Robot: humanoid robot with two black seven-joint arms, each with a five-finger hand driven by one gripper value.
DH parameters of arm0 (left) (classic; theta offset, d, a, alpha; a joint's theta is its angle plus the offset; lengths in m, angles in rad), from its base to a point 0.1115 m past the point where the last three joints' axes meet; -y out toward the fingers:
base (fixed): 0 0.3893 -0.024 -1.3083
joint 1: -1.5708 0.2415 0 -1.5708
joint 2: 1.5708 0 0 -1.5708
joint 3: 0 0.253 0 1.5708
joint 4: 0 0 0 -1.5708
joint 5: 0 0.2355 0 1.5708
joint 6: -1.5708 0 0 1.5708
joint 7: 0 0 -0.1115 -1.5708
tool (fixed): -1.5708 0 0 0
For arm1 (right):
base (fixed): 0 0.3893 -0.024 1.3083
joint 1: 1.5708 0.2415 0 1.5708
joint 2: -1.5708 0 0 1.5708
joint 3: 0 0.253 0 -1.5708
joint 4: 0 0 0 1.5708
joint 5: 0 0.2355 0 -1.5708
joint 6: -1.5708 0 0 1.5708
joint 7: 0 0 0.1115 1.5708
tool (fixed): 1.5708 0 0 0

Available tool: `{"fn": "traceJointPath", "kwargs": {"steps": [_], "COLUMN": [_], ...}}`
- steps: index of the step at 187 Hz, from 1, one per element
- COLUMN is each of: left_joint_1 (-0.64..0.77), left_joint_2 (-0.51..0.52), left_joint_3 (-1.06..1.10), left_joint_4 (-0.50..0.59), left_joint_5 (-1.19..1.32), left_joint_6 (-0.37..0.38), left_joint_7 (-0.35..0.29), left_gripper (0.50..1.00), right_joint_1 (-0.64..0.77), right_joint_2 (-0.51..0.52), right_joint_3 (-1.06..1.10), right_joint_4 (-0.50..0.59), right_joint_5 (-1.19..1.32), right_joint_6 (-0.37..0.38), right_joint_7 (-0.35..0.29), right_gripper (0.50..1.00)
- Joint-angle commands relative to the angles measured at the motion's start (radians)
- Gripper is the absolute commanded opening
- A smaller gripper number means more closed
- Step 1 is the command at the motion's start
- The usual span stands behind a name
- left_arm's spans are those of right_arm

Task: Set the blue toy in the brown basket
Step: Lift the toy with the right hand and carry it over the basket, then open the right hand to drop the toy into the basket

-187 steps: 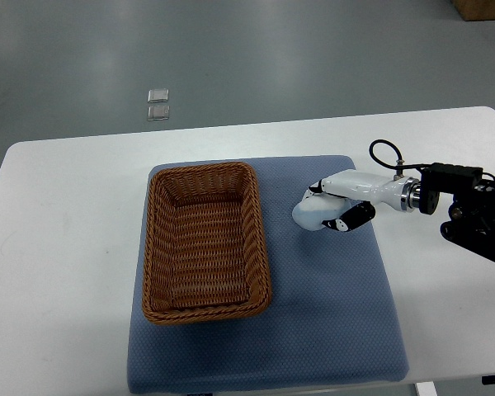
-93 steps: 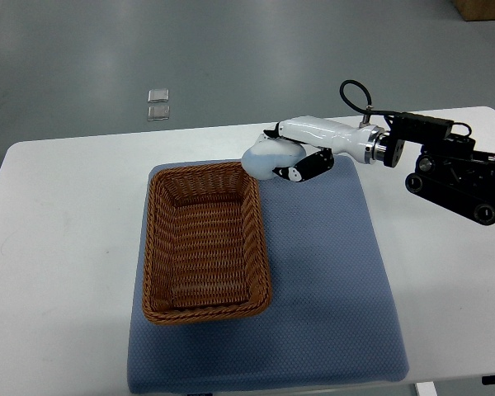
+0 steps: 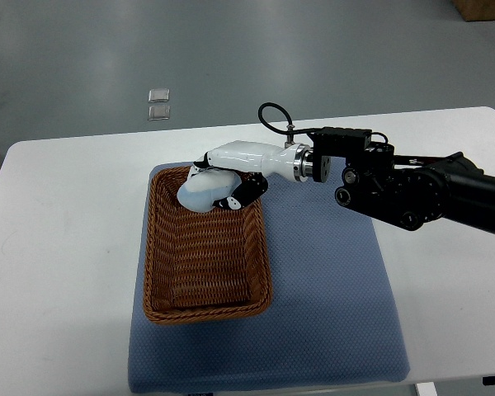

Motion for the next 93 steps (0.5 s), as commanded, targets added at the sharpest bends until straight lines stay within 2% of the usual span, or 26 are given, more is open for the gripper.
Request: {"fn": "traceJointPath", "kwargs": {"steps": [1, 24, 37, 62, 93], "left_joint_1": [-0.003, -0.003, -0.004, -0.004, -0.004], "left_joint_2": [0.000, 0.000, 0.000, 0.000, 0.000], "left_joint_3": [0.000, 0.000, 0.000, 0.000, 0.002], "left_joint_4": [0.000, 0.000, 0.000, 0.000, 0.000], "left_joint_5": [0.000, 0.000, 0.000, 0.000, 0.000], "left_joint_6": [0.000, 0.000, 0.000, 0.000, 0.000], "left_joint_7": [0.000, 0.000, 0.000, 0.000, 0.000], "left_gripper": [1.000, 1.000, 1.000, 1.000, 1.000], "right_joint_1": [-0.002, -0.004, -0.010, -0.037, -0.109], "right_joint_2": [0.001, -0.014, -0.017, -0.037, -0.109], "right_joint_3": [0.000, 0.014, 0.024, 0.092, 0.208], "right_joint_4": [-0.001, -0.001, -0.002, -0.007, -0.008], "right_joint_5": [-0.001, 0.001, 0.002, 0.016, 0.225], "right_joint_6": [-0.001, -0.003, -0.009, -0.076, -0.107], "right_joint_7": [0.000, 0.000, 0.001, -0.003, -0.028], "right_gripper": [0.823, 0.895, 0.895, 0.895, 0.893]}}
